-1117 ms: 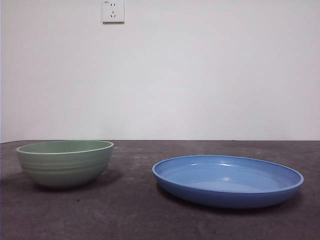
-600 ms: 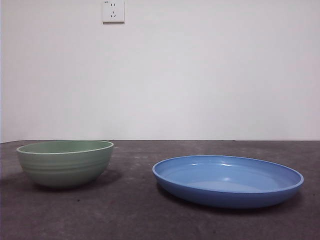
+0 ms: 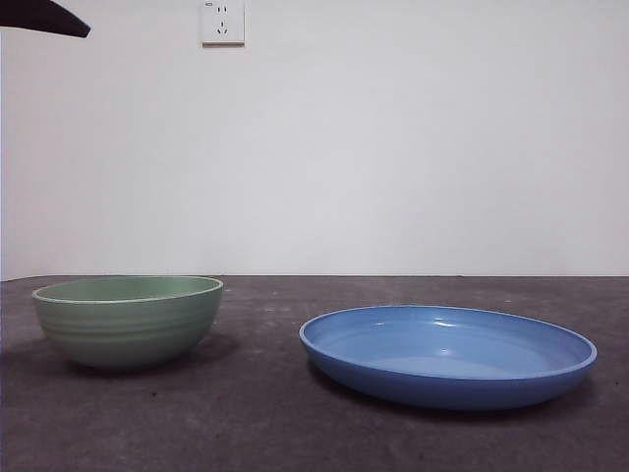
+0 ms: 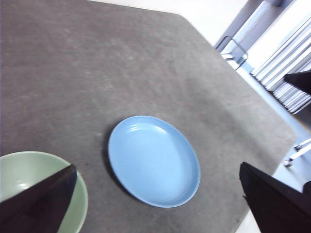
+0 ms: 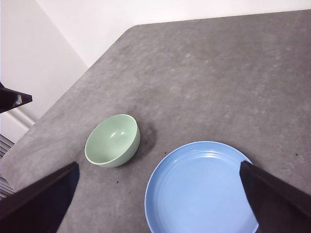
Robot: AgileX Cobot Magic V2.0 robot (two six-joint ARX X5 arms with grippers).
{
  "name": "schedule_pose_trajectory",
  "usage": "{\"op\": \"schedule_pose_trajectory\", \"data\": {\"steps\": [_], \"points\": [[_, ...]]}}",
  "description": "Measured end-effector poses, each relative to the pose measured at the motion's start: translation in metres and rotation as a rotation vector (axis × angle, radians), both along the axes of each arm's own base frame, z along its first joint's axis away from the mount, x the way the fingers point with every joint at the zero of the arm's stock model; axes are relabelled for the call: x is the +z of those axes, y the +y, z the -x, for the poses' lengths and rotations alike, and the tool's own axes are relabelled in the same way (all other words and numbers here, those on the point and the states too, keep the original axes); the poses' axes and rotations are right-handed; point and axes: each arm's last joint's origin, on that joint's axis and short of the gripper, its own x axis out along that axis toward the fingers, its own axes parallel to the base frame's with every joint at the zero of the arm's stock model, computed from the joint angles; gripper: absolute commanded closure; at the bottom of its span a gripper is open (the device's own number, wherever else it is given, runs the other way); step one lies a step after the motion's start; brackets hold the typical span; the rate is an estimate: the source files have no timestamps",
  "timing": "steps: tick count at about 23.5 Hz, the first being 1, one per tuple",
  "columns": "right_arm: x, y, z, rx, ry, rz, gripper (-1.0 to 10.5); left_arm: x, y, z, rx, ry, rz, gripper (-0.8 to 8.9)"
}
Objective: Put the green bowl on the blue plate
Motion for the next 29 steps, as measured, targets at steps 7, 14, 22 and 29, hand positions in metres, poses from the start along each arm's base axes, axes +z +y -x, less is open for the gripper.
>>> {"op": "schedule_pose_trajectory", "data": {"steps": [7,14,22,29], "points": [[0.000,0.000,0.000,0.001,0.001,0.002,3.4,-0.007,0.003,-0.001,0.084,0.015,-0.099,1.57],[-0.001,0.000,0.000,0.001,0.006,0.002,3.4,-0.033,0.006,-0.020,0.299,0.183,-0.325,1.58],[-0.001,0.000,0.000,0.001,0.010,0.003,3.4,-0.072,0.006,-0.063,0.400,0.349,-0.475,1.62],[-0.001,0.000,0.000,0.001,0.011,0.003,3.4,-0.108,0.002,-0.094,0.388,0.482,-0.537,1.66]]}}
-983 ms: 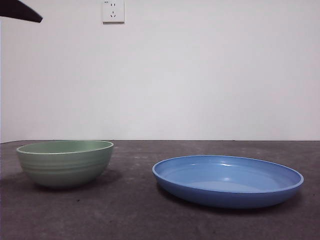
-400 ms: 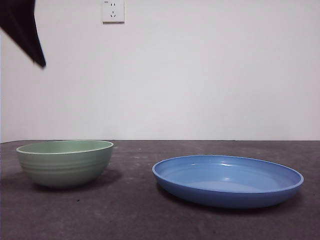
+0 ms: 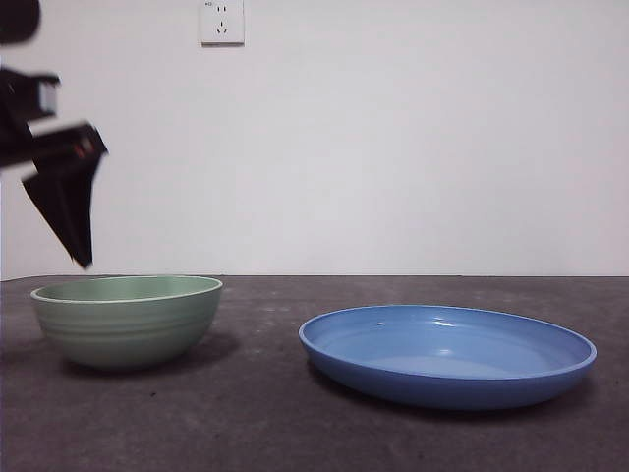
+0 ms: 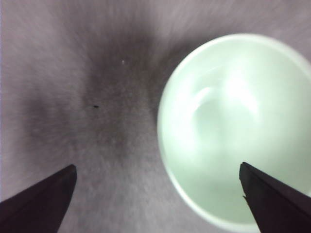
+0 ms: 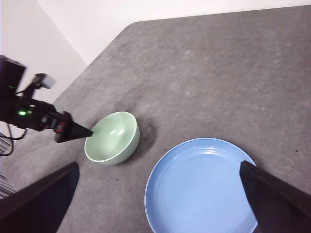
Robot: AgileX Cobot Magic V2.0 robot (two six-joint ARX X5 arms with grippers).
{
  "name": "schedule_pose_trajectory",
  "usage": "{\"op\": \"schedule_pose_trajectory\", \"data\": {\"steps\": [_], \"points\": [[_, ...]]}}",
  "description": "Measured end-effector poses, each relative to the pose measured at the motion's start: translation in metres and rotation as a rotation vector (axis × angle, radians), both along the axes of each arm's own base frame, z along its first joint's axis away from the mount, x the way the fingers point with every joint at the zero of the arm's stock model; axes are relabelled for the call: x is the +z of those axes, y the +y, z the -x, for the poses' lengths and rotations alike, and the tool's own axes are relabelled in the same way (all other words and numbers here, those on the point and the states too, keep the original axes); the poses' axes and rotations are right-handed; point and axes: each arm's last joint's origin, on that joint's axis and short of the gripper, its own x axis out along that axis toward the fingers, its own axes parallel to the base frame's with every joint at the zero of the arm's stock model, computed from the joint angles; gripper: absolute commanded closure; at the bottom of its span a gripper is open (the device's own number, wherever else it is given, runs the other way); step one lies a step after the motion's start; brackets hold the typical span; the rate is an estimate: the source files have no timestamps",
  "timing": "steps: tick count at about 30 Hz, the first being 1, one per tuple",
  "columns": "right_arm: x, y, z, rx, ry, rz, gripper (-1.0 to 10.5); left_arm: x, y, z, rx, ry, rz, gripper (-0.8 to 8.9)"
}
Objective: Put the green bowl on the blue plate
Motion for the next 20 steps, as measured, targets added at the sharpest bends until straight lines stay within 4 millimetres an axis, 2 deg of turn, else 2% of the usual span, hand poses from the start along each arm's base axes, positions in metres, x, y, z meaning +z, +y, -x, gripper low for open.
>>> {"op": "schedule_pose_trajectory", "data": {"steps": [4,8,13,16,20], "points": [[0.000,0.000,0.000,0.000,0.000,0.000,3.4,-0.013,-0.003,-0.015,0.000,0.057,-0.013,1.76],[0.000,0.000,0.000,0.000,0.000,0.000,3.4,-0.015,-0.006,-0.027,-0.001,0.068,-0.016,2.95],[0.000,0.000,0.000,0.000,0.000,0.000,3.4,-0.021,-0.008,-0.035,-0.002,0.100,-0.024,3.81],[0.000,0.000,0.000,0.000,0.000,0.000,3.4,-0.028,-0.009,-0.038,-0.003,0.137,-0.033,4.58],[0.000,0.000,0.000,0.000,0.000,0.000,3.4,-0.034,-0.009,-0.040,-0.003,0.158,-0.038,6.40]]}}
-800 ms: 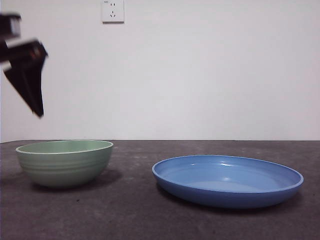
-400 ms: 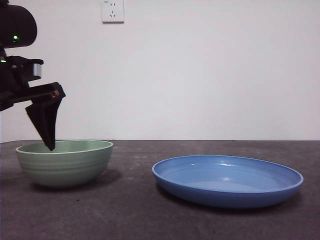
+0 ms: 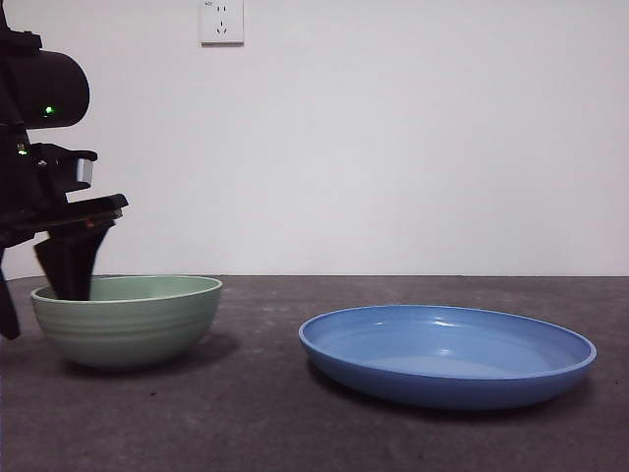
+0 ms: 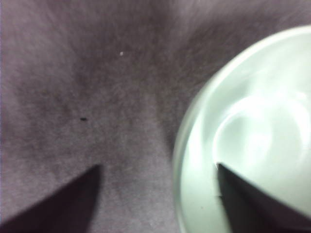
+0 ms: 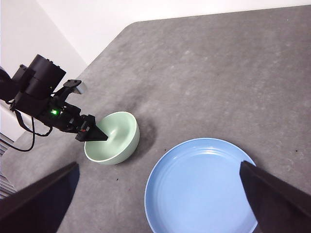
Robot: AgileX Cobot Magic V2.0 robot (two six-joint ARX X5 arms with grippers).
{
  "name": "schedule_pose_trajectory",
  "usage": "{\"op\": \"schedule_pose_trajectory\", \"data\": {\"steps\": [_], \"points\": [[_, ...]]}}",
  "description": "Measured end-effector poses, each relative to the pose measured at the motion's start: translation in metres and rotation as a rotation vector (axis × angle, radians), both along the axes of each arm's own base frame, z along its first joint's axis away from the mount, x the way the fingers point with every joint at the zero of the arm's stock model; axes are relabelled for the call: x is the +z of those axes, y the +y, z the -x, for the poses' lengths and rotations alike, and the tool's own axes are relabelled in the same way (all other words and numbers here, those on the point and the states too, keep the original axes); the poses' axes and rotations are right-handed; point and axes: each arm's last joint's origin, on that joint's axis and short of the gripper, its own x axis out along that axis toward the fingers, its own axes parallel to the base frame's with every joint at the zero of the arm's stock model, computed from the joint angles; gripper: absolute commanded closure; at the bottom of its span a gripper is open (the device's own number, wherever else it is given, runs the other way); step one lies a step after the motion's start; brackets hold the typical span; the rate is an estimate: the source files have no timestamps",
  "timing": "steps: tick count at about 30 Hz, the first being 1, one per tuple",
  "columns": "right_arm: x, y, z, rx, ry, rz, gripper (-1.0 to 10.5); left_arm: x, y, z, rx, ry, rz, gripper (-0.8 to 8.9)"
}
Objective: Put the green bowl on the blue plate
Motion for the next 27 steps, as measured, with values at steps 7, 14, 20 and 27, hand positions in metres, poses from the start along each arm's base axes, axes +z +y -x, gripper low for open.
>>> {"op": "schedule_pose_trajectory", "data": {"steps": [7,14,20,27], "points": [[0.000,0.000,0.000,0.000,0.000,0.000,3.4,0.001,0.000,-0.002,0.000,-0.016,0.004,7.99],[0.000,0.000,0.000,0.000,0.000,0.000,3.4,0.007,-0.001,-0.004,-0.002,-0.018,0.007,7.99],[0.000,0.000,0.000,0.000,0.000,0.000,3.4,0.037,-0.016,-0.009,-0.045,-0.025,0.004,7.99],[-0.001,0.000,0.000,0.000,0.011,0.001,3.4,0.092,-0.063,-0.015,-0.174,-0.105,0.034,7.99]]}}
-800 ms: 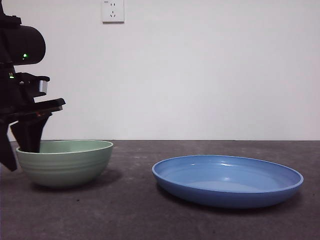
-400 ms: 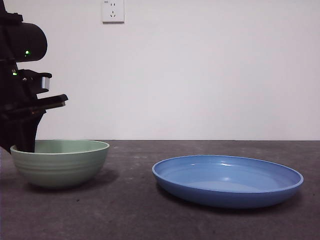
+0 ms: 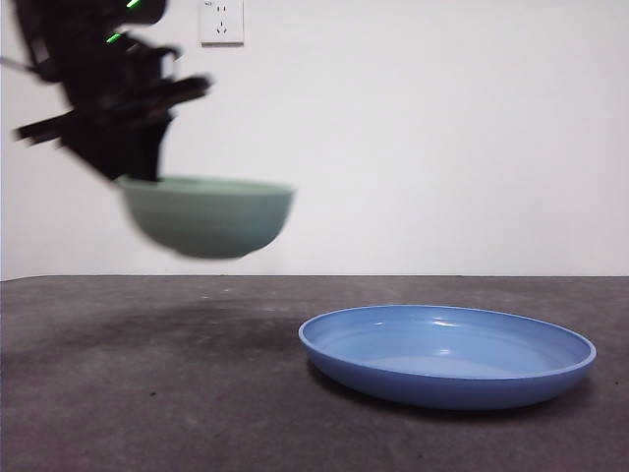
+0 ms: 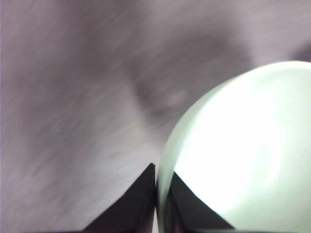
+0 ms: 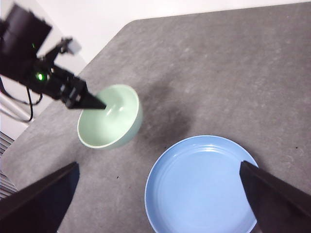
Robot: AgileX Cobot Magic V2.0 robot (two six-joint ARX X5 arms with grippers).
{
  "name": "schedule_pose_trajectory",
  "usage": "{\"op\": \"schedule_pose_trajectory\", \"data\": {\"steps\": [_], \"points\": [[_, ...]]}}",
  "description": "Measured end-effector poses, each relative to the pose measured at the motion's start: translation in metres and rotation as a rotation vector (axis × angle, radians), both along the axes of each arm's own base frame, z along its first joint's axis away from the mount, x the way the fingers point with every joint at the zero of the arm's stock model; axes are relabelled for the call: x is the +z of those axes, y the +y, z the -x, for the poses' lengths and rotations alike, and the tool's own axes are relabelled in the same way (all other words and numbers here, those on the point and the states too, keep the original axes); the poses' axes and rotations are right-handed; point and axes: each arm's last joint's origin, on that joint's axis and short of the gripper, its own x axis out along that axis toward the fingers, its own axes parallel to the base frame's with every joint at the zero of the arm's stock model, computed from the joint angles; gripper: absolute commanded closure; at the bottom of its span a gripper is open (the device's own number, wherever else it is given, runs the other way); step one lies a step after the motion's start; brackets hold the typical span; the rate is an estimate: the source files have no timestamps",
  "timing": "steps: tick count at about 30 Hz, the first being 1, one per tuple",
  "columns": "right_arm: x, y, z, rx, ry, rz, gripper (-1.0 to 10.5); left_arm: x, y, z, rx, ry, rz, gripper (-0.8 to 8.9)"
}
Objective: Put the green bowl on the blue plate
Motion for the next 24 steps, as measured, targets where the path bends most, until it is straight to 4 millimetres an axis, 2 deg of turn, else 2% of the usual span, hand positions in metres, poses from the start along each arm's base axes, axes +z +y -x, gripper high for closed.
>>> {"op": "schedule_pose_trajectory", "data": {"steps": [3,5,9,15,19,24], "points": [[0.000,0.000,0.000,0.000,0.004,0.000,3.4,0.010,-0.026,-0.009,-0.058,-0.020,0.010,7.99],[0.000,0.000,0.000,0.000,0.006,0.001,3.4,0.010,-0.044,-0.015,-0.096,-0.010,0.005,7.99],[0.000,0.000,0.000,0.000,0.006,0.001,3.4,0.003,-0.084,-0.021,-0.180,0.027,-0.015,7.99],[0.000,0.000,0.000,0.000,0.006,0.001,3.4,-0.013,-0.142,-0.016,-0.303,0.043,-0.025,7.99],[0.000,0.000,0.000,0.000,0.005,0.001,3.4,-0.033,-0.164,-0.013,-0.345,0.078,-0.049,7.99],[0.000,0.000,0.000,0.000,0.005,0.001,3.4,-0.057,-0.178,-0.015,-0.365,0.102,-0.066,7.99]]}}
